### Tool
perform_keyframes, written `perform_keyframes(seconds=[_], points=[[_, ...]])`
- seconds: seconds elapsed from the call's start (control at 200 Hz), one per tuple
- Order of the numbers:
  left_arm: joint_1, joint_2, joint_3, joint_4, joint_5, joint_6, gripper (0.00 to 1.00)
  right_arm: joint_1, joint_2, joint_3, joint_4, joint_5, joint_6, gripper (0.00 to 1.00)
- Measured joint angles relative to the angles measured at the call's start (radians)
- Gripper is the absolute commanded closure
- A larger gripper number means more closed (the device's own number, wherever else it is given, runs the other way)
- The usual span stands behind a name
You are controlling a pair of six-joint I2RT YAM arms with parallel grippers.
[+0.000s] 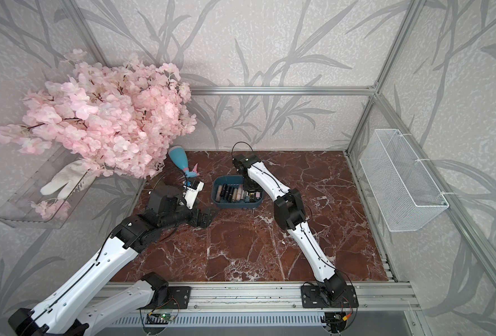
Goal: Put the lipstick into the storage box
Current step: Place the lipstick in the storage box.
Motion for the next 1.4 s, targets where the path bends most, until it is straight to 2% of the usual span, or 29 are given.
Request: perform_keyframes(seconds=[0.59,1.399], points=[[0.006,0.004,0.000,0.000,0.005,0.000,0.00,-0.004,0.000,-0.005,0.018,-0.014,0.021,0.66],[0.006,0.000,0.000,0.043,0.005,-0.011,0.00,-0.013,-0.029,0.028,0.014,-0.003,-0.011,0.66]])
